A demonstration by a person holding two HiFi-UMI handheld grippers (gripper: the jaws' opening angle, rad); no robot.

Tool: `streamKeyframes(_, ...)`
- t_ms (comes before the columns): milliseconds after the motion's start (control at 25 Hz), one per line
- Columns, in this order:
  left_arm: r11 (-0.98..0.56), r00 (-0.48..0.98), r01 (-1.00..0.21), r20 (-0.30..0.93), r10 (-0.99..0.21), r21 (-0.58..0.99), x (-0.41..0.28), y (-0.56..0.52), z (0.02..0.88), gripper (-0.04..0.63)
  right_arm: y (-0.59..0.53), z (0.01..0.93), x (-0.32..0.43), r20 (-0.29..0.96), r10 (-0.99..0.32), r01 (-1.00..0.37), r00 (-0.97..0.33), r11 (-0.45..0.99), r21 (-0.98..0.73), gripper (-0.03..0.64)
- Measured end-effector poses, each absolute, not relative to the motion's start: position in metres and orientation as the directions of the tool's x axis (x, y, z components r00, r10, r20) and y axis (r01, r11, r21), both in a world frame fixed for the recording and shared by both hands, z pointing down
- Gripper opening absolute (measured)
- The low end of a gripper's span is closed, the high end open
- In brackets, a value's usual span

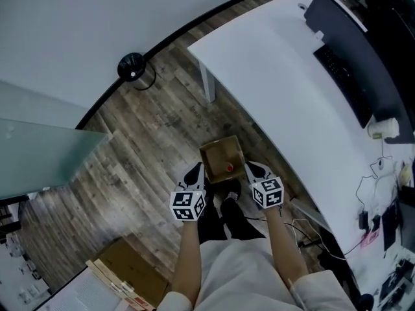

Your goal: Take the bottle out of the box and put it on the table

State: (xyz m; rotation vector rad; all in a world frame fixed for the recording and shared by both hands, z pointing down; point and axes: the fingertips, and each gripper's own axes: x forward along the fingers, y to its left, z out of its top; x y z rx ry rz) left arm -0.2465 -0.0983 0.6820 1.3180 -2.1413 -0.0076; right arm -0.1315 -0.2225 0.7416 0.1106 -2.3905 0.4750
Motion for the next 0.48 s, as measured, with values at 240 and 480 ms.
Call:
streamKeyframes(240,0.499,-0.272,-0.795,0.532,-0.802,0.344,-0.254,-0.085,0.745,0.014,-0.208,0.8,-0.133,0.706,0.093,-0.165,-0.702,0.943,-0.287,0.04)
streamKeyframes(480,0.483,-0.216,-0.789,0.564,-0.797,0.38,-0.244,-0.076,0.808,0.014,-0.192,0.861,-0.123,0.764,0.125,-0.152,-0.632,0.948,-0.281,0.04)
